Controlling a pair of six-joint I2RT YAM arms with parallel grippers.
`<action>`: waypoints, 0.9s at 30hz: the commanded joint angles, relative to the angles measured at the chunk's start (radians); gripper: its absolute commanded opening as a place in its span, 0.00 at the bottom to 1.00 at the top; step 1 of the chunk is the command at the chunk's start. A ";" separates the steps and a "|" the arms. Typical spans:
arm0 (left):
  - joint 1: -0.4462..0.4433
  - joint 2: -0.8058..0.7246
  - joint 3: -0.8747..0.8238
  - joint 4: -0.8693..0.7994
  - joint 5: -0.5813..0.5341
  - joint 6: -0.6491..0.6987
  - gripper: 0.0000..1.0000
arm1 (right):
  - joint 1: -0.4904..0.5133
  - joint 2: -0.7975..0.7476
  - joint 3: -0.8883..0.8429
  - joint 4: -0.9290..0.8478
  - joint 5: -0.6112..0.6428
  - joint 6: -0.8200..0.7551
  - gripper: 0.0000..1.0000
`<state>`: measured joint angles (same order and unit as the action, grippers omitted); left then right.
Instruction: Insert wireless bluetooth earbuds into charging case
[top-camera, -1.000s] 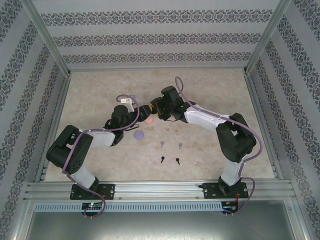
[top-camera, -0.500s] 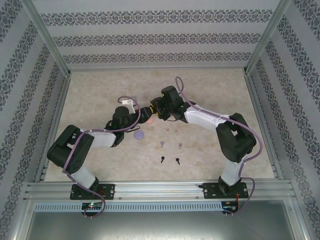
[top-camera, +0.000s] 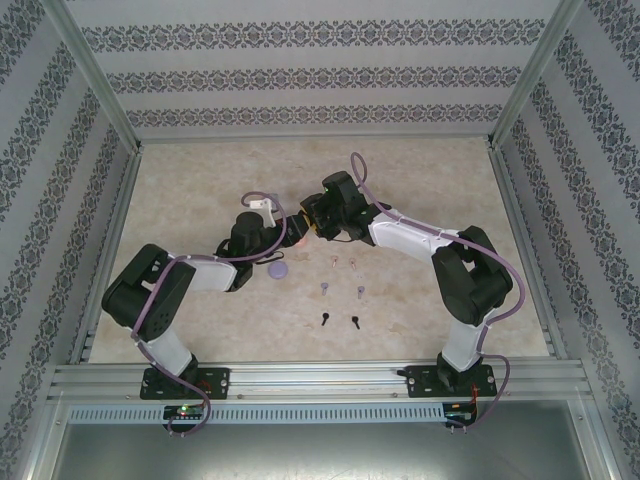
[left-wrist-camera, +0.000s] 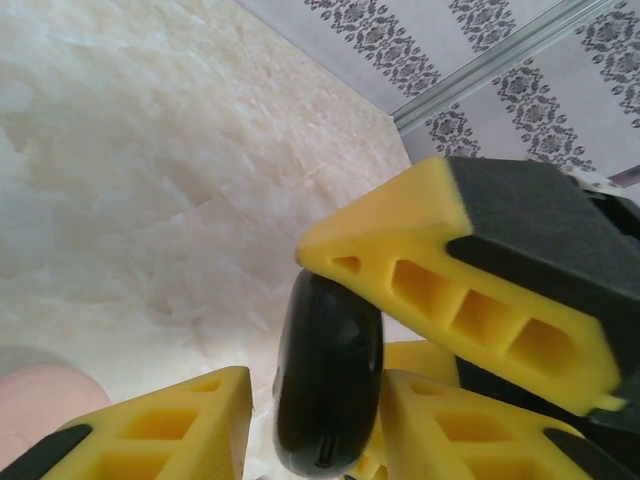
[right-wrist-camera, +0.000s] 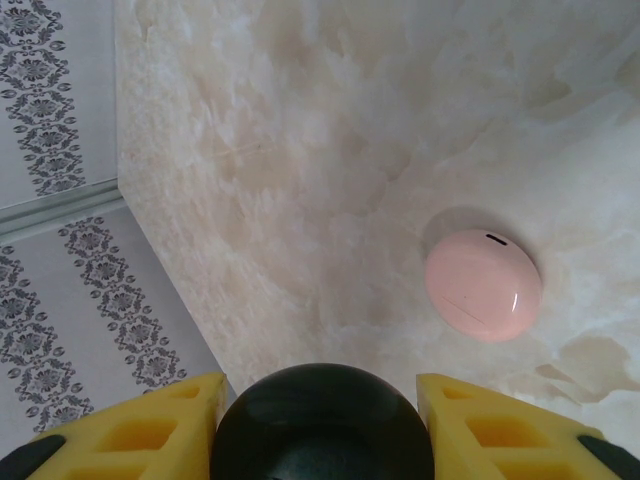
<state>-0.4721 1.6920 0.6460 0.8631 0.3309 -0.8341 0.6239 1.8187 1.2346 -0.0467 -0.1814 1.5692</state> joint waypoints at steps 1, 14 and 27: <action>-0.020 0.017 0.028 0.046 -0.008 0.020 0.36 | -0.008 -0.003 0.003 0.028 0.000 0.008 0.44; -0.020 0.014 0.033 0.043 -0.019 0.020 0.11 | -0.007 -0.008 -0.010 0.037 -0.004 0.008 0.45; -0.011 -0.004 0.066 -0.026 0.018 0.029 0.00 | -0.083 -0.107 -0.060 0.054 0.006 -0.043 0.74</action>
<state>-0.4831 1.7004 0.6807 0.8600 0.3260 -0.8089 0.5884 1.7924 1.2011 -0.0101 -0.1856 1.5642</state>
